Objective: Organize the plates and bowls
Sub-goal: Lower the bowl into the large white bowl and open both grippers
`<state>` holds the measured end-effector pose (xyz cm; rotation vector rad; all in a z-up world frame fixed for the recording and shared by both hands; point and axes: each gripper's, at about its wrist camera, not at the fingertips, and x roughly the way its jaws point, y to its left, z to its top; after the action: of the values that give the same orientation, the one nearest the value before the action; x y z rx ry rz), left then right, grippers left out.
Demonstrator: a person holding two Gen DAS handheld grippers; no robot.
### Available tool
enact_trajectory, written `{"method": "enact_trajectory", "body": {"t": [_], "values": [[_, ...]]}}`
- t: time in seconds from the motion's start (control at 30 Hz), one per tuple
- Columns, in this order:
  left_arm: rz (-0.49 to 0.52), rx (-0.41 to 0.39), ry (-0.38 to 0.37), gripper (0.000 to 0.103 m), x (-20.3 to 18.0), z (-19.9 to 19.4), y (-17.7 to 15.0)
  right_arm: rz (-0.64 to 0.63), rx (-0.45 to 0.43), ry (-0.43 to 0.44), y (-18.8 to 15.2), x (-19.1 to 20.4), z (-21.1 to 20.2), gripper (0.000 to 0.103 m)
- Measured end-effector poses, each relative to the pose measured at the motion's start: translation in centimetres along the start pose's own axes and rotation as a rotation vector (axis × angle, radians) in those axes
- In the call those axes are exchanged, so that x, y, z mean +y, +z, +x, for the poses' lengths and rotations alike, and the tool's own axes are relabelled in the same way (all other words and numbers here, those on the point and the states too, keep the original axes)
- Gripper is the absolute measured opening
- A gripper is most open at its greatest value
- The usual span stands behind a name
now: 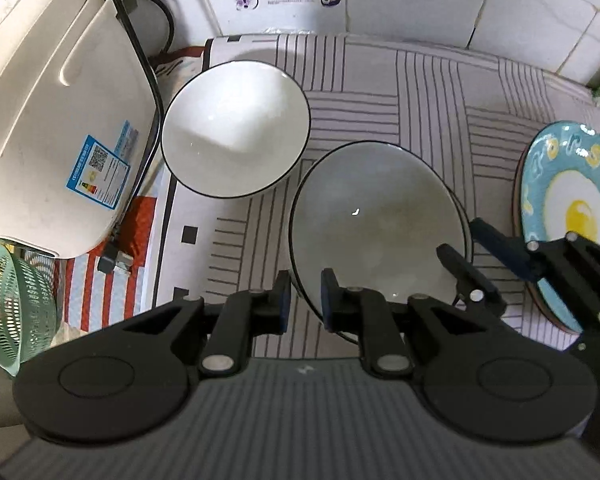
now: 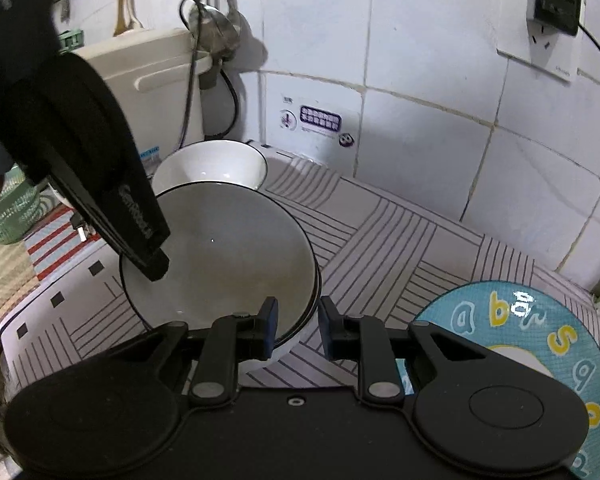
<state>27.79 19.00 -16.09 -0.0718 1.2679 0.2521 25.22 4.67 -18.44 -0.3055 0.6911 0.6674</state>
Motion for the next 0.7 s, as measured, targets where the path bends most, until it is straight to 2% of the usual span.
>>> {"method": "enact_trajectory", "body": {"t": [0.07,0.2,0.37,0.53,0.63,0.7], "values": [[-0.017,0.006,-0.006,0.013,0.4,0.3,0.1,0.003,0.001,-0.004,-0.1,-0.2,0.2,0.025],[-0.028,0.001,-0.021,0.013,0.9,0.1,-0.3,0.087,0.005,0.036,0.1,-1.1,-0.1,0.025],[-0.018,-0.043,-0.031,0.016,1.2,-1.9,-1.1,0.141,-0.012,0.066,0.5,-1.8,-1.8,0.025],[-0.007,-0.087,-0.035,0.03,1.7,-4.4,-2.1,0.191,-0.027,0.1,1.2,-2.7,-4.3,0.026],[0.012,-0.105,-0.035,0.033,1.8,-5.3,-2.7,0.179,-0.033,0.106,1.6,-2.8,-5.8,0.028],[0.013,-0.11,-0.032,0.034,2.1,-5.7,-3.1,0.156,-0.039,0.098,1.9,-2.7,-6.9,0.035]]}}
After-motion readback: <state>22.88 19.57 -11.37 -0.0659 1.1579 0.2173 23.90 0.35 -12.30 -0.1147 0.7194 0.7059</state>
